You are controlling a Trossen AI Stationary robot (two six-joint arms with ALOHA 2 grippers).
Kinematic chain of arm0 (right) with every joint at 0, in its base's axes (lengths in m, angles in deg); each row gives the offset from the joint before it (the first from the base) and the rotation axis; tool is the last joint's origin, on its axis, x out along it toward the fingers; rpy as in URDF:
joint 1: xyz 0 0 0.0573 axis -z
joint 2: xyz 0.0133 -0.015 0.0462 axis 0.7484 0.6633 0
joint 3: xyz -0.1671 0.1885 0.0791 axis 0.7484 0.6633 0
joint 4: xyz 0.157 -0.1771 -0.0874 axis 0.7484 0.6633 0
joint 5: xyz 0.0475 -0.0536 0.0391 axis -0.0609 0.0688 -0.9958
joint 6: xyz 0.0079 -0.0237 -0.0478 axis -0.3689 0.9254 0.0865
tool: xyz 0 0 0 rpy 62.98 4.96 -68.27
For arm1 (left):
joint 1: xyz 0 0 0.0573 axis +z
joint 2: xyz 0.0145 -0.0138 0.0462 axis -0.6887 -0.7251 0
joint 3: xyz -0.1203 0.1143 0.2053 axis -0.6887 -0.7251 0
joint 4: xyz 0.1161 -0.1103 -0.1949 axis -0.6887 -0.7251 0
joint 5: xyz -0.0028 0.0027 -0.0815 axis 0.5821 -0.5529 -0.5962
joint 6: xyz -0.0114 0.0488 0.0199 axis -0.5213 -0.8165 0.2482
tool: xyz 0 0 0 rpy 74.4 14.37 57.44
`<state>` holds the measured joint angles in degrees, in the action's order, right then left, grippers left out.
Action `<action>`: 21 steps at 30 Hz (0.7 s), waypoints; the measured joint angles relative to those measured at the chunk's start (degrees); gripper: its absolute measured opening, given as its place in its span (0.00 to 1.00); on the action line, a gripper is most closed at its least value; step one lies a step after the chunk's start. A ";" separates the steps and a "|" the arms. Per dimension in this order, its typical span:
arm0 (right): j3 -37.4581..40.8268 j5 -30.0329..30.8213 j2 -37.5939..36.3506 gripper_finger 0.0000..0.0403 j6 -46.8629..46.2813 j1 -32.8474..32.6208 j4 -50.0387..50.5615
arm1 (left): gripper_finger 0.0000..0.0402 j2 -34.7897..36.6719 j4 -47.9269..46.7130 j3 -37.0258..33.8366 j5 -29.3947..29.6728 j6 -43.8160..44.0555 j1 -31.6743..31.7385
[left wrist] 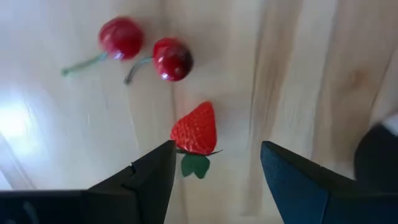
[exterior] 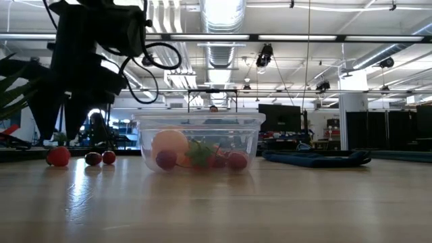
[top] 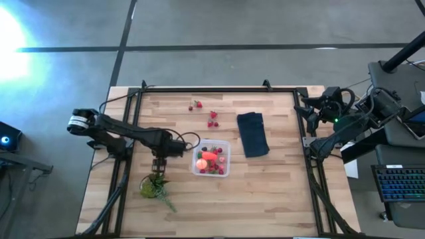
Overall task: Pick and placing Produce into tupperware
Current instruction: Put the red strawberry into the transparent bin
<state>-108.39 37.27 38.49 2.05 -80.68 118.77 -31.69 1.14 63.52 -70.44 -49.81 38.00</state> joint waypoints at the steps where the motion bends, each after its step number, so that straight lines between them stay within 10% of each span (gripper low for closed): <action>1: 0.00 0.01 0.00 0.56 -0.42 0.02 0.00 | 0.55 -0.13 0.01 -0.04 0.03 -3.02 0.21; 21: 0.01 -0.01 2.32 0.56 -3.59 0.01 0.00 | 0.55 -0.26 7.40 -5.24 2.09 -13.11 3.30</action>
<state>-108.38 37.26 40.80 -1.55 -80.67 118.77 -31.94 8.55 58.28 -68.35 -62.91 41.30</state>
